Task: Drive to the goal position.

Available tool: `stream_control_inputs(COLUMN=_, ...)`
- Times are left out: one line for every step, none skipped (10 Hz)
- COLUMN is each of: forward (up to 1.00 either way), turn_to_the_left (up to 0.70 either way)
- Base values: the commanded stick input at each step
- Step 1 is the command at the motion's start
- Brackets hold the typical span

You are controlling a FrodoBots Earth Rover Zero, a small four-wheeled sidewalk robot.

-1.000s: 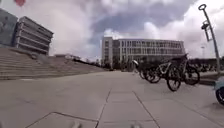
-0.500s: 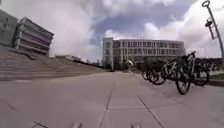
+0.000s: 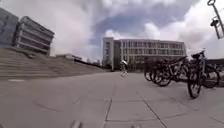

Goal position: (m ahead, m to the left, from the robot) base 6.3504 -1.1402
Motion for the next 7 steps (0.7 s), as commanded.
stream_control_inputs(forward=0.7, turn_to_the_left=0.0)
stream_control_inputs(forward=0.7, turn_to_the_left=0.0)
stream_control_inputs(forward=0.7, turn_to_the_left=0.0)
stream_control_inputs(forward=0.7, turn_to_the_left=0.0)
stream_control_inputs(forward=0.7, turn_to_the_left=0.0)
stream_control_inputs(forward=0.7, turn_to_the_left=0.0)
stream_control_inputs(forward=0.7, turn_to_the_left=0.0)
